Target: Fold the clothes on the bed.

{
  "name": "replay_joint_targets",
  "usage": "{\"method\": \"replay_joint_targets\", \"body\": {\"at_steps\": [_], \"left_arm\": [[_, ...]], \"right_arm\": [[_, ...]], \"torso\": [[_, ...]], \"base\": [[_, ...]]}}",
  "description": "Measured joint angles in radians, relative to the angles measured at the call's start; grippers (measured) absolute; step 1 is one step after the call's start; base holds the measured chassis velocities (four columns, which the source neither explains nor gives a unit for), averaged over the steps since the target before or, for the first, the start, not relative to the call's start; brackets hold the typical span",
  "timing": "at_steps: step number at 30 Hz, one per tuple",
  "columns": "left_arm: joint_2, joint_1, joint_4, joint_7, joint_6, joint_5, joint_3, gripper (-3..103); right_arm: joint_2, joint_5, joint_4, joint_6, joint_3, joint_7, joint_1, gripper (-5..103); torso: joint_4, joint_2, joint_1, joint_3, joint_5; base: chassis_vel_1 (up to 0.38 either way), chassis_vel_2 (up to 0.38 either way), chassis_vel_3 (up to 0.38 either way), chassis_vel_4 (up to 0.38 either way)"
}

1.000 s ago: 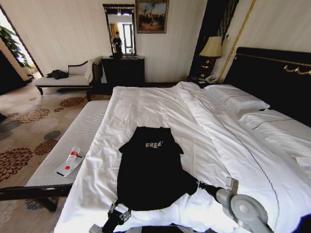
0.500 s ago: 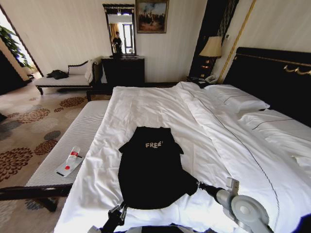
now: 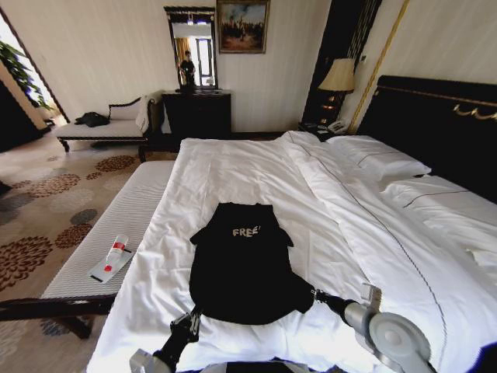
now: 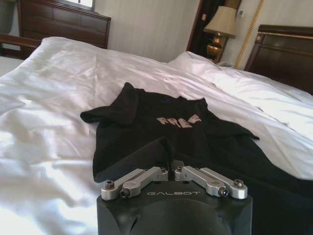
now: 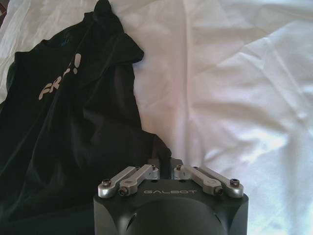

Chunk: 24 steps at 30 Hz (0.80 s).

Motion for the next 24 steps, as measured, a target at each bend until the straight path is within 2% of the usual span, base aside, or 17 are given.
{"method": "replay_joint_targets", "body": {"at_steps": [1, 2, 3, 5, 6, 7, 12, 14, 17, 18, 21, 23, 24], "left_arm": [[-0.012, -0.026, -0.001, -0.013, 0.021, -0.020, 0.000, 1], [-0.019, -0.041, -0.001, -0.020, 0.033, -0.029, 0.001, 1], [-0.032, -0.077, 0.002, -0.036, 0.055, -0.046, 0.003, 1], [-0.035, -0.090, 0.006, -0.043, 0.062, -0.053, 0.005, 1], [-0.042, -0.121, 0.017, -0.058, 0.076, -0.070, 0.007, 1], [-0.042, -0.121, 0.017, -0.058, 0.076, -0.070, 0.007, 1], [-0.045, -0.218, 0.055, -0.091, 0.095, -0.134, -0.005, 1], [-0.044, -0.234, 0.058, -0.097, 0.100, -0.147, -0.008, 1], [-0.042, -0.277, 0.068, -0.111, 0.108, -0.176, -0.015, 1], [-0.042, -0.277, 0.068, -0.111, 0.108, -0.176, -0.015, 1], [-0.049, -0.281, 0.080, -0.115, 0.109, -0.172, -0.014, 1], [-0.052, -0.276, 0.081, -0.115, 0.109, -0.167, -0.013, 1], [-0.056, -0.269, 0.081, -0.115, 0.108, -0.160, -0.011, 1]], "right_arm": [[0.003, -0.017, 0.003, 0.000, 0.004, -0.015, -0.013, 16], [0.006, -0.031, 0.004, 0.000, 0.007, -0.024, -0.021, 16], [0.012, -0.067, 0.007, 0.000, 0.013, -0.047, -0.040, 27], [0.016, -0.083, 0.008, 0.000, 0.015, -0.057, -0.049, 27], [0.023, -0.106, 0.014, 0.000, 0.023, -0.071, -0.067, 32], [0.023, -0.106, 0.014, 0.000, 0.023, -0.071, -0.067, 32], [0.020, -0.238, 0.020, 0.034, 0.053, -0.150, -0.108, 60], [0.016, -0.248, 0.018, 0.038, 0.059, -0.157, -0.110, 60], [0.005, -0.254, 0.025, 0.032, 0.078, -0.177, -0.136, 76], [0.005, -0.254, 0.025, 0.032, 0.078, -0.177, -0.136, 76], [0.005, -0.265, 0.048, 0.007, 0.058, -0.195, -0.188, 91], [0.005, -0.270, 0.049, 0.005, 0.050, -0.200, -0.197, 91], [0.006, -0.276, 0.049, 0.002, 0.036, -0.208, -0.207, 96]], "torso": [[-0.0001, 0.000, 0.000, 0.000, -0.0001], [-0.0001, 0.000, 0.000, 0.000, -0.0002], [-0.0002, 0.000, 0.000, 0.000, -0.0002], [-0.0002, 0.000, 0.000, 0.000, -0.0001], [-0.0002, 0.000, 0.000, 0.000, -0.0001], [-0.0002, 0.000, 0.000, 0.000, -0.0001], [-0.0002, 0.000, 0.000, 0.000, -0.0002], [0.0000, 0.000, 0.000, 0.000, 0.0000], [0.0000, 0.000, 0.000, 0.000, -0.0001], [0.0000, 0.000, 0.000, 0.000, -0.0001], [-0.0003, 0.000, 0.000, 0.000, -0.0001], [-0.0002, 0.000, 0.000, 0.000, -0.0002], [0.0000, 0.000, 0.000, 0.000, -0.0002]], "base": [[0.000, 0.000, 0.000, 0.000], [0.000, 0.000, 0.000, 0.000], [0.000, 0.000, 0.000, 0.000], [0.000, 0.000, 0.000, 0.000], [0.000, 0.000, 0.000, 0.000], [0.000, 0.000, 0.000, 0.000], [0.000, 0.000, 0.000, 0.000], [0.000, 0.000, 0.000, 0.000], [0.000, 0.000, 0.000, 0.000], [0.000, 0.000, 0.000, 0.000], [0.000, 0.000, 0.000, 0.000], [0.000, 0.000, 0.000, 0.000], [0.000, 0.000, 0.000, 0.000]]}}
